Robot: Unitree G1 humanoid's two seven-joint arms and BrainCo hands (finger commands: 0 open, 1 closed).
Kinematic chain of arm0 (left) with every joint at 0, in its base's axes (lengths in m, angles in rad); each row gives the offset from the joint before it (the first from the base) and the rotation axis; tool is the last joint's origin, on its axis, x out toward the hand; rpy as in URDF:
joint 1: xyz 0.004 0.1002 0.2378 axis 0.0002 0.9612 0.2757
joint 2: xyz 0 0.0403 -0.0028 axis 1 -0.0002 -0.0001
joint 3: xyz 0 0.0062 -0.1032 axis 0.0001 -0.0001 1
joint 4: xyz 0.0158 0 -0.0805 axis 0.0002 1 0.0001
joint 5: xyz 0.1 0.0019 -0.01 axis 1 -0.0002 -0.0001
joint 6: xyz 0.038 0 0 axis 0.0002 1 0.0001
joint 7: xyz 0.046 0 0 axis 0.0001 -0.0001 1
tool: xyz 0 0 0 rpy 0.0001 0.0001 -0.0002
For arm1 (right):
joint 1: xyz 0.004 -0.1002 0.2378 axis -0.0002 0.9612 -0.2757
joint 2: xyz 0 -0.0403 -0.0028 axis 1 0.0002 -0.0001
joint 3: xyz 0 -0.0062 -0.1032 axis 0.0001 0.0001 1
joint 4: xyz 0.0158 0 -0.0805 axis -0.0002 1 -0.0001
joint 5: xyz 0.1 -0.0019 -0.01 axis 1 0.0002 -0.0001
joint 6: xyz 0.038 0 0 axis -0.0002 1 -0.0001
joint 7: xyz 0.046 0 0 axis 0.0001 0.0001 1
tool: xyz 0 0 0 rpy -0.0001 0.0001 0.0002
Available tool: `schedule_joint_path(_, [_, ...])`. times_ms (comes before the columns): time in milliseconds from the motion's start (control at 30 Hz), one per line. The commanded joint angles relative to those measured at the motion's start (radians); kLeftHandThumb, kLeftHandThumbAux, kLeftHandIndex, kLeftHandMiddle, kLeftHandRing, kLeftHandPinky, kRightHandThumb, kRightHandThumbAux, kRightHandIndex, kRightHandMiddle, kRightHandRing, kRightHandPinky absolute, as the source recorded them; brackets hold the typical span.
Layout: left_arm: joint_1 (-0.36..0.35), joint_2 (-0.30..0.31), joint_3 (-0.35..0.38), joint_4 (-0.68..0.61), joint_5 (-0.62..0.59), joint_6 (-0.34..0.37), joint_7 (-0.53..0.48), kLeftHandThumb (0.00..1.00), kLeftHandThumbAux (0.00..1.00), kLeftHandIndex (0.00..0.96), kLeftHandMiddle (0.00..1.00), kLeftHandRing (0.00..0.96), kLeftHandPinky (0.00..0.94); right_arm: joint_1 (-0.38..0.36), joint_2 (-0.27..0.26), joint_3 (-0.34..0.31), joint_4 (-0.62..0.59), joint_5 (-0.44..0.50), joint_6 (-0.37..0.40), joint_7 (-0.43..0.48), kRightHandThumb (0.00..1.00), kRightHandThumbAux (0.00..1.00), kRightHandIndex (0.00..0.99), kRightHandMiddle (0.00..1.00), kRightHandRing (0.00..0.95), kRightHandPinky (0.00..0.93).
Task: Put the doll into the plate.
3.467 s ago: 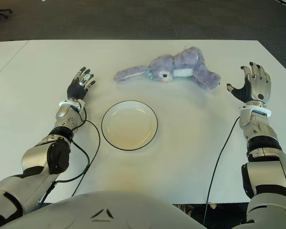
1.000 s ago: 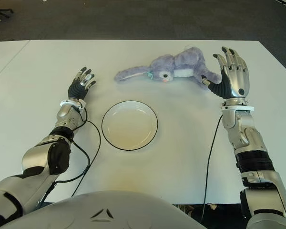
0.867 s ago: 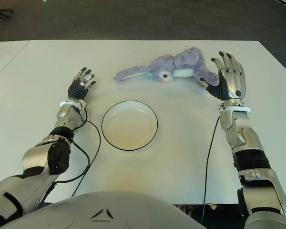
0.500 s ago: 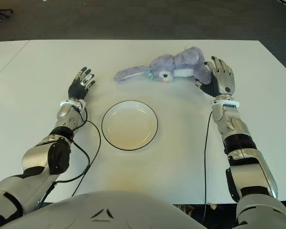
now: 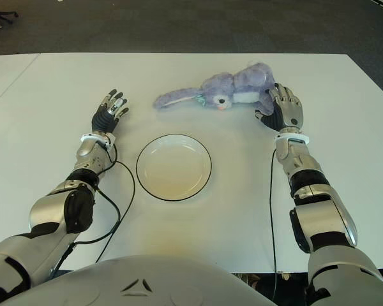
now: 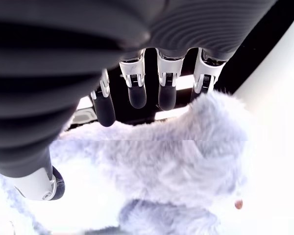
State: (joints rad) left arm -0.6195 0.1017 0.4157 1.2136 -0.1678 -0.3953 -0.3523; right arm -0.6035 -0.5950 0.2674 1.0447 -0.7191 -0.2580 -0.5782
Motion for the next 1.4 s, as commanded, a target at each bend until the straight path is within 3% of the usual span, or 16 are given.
schedule_joint_path(33, [0.208,-0.066,0.000,0.138,0.005,0.127,0.022,0.000,0.618,0.038,0.093,0.096,0.111,-0.070,0.044,0.026,0.115,0.010,-0.024,-0.017,0.429,0.596,0.158,0.033,0.069,0.156])
schedule_joint_path(467, [0.206,-0.071,0.008,0.139,-0.003,0.134,0.028,0.000,0.637,0.057,0.120,0.125,0.143,-0.113,0.071,0.050,0.210,0.023,-0.022,-0.049,0.425,0.609,0.160,0.038,0.076,0.169])
schedule_joint_path(633, [0.206,-0.075,0.001,0.138,0.005,0.126,0.045,0.000,0.640,0.054,0.114,0.118,0.127,-0.122,0.070,0.049,0.227,0.030,-0.039,-0.065,0.457,0.619,0.178,0.089,0.183,0.318])
schedule_joint_path(667, [0.205,-0.076,0.000,0.138,0.007,0.125,0.049,0.000,0.638,0.056,0.114,0.118,0.136,-0.123,0.069,0.048,0.230,0.032,-0.041,-0.068,0.492,0.620,0.241,0.206,0.328,0.443])
schedule_joint_path(733, [0.205,-0.077,-0.002,0.138,0.008,0.124,0.052,0.000,0.637,0.057,0.114,0.118,0.138,-0.126,0.068,0.046,0.235,0.034,-0.044,-0.070,0.504,0.620,0.259,0.240,0.370,0.480])
schedule_joint_path(767, [0.204,-0.077,0.000,0.138,0.006,0.125,0.051,0.000,0.636,0.058,0.115,0.120,0.145,-0.128,0.067,0.042,0.238,0.040,-0.045,-0.065,0.644,0.692,0.371,0.295,0.420,0.526])
schedule_joint_path(800, [0.204,-0.078,0.001,0.138,0.005,0.125,0.052,0.000,0.635,0.060,0.118,0.123,0.147,-0.129,0.066,0.038,0.240,0.044,-0.046,-0.061,0.684,0.706,0.408,0.413,0.496,0.594])
schedule_joint_path(867, [0.203,-0.079,0.003,0.138,0.002,0.127,0.051,0.000,0.635,0.061,0.119,0.124,0.148,-0.131,0.066,0.028,0.244,0.057,-0.048,-0.048,0.696,0.710,0.418,0.447,0.519,0.614])
schedule_joint_path(900, [0.202,-0.079,0.005,0.138,0.000,0.129,0.049,0.000,0.634,0.067,0.123,0.127,0.153,-0.131,0.067,0.018,0.246,0.068,-0.052,-0.040,0.701,0.709,0.426,0.580,0.628,0.703])
schedule_joint_path(933, [0.202,-0.079,0.006,0.138,-0.001,0.129,0.048,0.000,0.633,0.070,0.124,0.129,0.156,-0.131,0.067,0.011,0.248,0.076,-0.055,-0.034,0.702,0.709,0.429,0.619,0.656,0.724])
schedule_joint_path(1233, [0.203,-0.078,0.014,0.139,-0.009,0.132,0.041,0.000,0.621,0.066,0.110,0.114,0.135,-0.123,0.068,-0.078,0.271,0.194,-0.093,0.048,0.707,0.710,0.438,0.755,0.765,0.715])
schedule_joint_path(1400, [0.203,-0.078,0.014,0.139,-0.012,0.130,0.039,0.000,0.623,0.057,0.110,0.117,0.145,-0.122,0.067,-0.128,0.285,0.257,-0.111,0.095,0.706,0.714,0.439,0.799,0.809,0.769])
